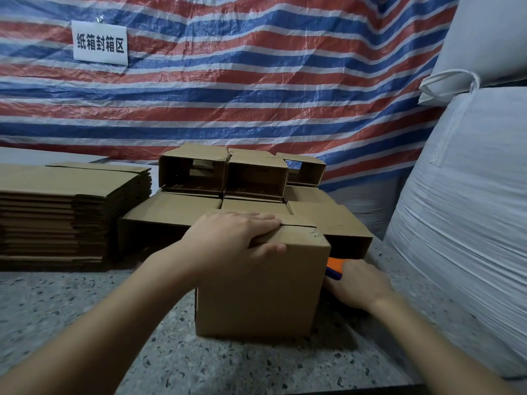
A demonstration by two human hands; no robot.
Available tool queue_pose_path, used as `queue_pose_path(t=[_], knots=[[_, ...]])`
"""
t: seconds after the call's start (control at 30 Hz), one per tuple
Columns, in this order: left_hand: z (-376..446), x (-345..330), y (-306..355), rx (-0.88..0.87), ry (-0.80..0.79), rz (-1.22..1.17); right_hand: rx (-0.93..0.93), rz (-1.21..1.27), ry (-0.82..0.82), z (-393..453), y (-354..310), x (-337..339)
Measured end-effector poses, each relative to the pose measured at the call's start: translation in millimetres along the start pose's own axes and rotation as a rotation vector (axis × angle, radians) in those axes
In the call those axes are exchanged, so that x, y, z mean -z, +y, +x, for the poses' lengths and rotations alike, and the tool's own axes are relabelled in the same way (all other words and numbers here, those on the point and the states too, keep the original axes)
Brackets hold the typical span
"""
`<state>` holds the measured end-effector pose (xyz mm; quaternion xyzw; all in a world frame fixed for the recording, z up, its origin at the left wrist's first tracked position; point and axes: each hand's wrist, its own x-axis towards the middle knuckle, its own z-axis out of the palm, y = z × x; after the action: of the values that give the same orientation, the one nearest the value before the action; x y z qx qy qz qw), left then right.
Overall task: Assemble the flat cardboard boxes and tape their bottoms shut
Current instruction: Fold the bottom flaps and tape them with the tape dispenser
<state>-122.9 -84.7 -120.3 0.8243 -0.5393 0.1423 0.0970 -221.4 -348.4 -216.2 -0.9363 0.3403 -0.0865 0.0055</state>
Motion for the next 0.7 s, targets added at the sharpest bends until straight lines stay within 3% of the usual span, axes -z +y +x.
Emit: queue_pose_path(t=[0.13, 0.27, 0.33, 0.53, 0.7], knots=[[-1.9, 0.2, 1.0, 0.013, -0.018, -0.027, -0.047, 0.327, 0.016, 7.7, 3.9, 36.8], [-2.0, 0.0, 1.0, 0.03, -0.009, -0.058, -0.074, 0.648, 0.243, 9.9, 5.6, 120.2], [-2.1, 0.4, 1.0, 0.051, -0.015, -0.086, -0.019, 0.784, 0.254, 5.4, -5.0, 159.8], [-3.2, 3.3, 1.7, 0.087, -0.008, -0.187, 0.218, 0.973, -0.145, 0.5, -60.8, 212.2], [-2.5, 3.3, 0.8, 0.076, 0.002, -0.232, 0.258, 0.81, -0.302, 8.0, -85.9, 210.1]])
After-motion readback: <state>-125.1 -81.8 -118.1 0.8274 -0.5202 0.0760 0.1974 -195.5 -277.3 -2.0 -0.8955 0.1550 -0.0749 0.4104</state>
